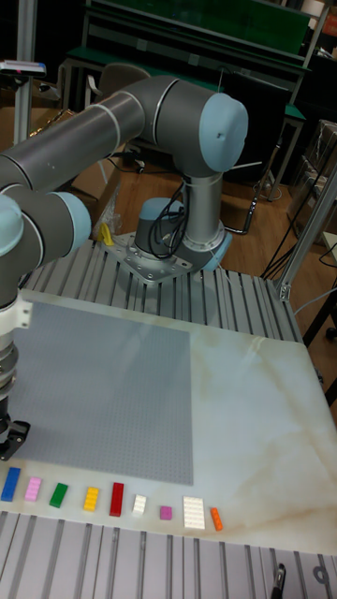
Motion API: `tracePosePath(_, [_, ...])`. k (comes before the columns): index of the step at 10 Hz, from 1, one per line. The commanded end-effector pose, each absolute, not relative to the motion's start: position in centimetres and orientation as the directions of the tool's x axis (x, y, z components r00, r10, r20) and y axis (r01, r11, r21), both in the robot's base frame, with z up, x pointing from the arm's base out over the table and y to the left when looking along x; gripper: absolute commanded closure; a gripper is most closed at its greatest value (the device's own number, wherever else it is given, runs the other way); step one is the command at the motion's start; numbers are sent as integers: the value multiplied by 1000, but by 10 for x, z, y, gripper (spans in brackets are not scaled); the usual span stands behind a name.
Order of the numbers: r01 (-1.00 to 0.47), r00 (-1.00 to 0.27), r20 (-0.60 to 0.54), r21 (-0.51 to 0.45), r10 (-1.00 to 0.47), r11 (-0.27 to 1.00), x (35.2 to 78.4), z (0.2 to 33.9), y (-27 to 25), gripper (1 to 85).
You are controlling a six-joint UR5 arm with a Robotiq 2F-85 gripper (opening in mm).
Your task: Stack small Lego blocks one on top of the other
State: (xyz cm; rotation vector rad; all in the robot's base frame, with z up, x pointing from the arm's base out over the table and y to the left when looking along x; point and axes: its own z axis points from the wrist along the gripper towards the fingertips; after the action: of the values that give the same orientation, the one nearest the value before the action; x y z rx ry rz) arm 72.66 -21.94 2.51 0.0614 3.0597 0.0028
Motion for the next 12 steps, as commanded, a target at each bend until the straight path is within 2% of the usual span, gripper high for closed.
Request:
tracePosePath(1, [78,-993,-88,37,81,996,720,35,-203,587])
tracePosePath(3, [120,-989,-79,55,125,991,701,43,-193,590])
tracePosePath(5, [137,-987,-85,25,139,990,687,37,-187,597])
tracePosePath(10, [176,-980,-86,41,179,983,684,46,-131,610])
tracePosePath(12, [168,-980,-103,30,171,985,680,42,-125,610])
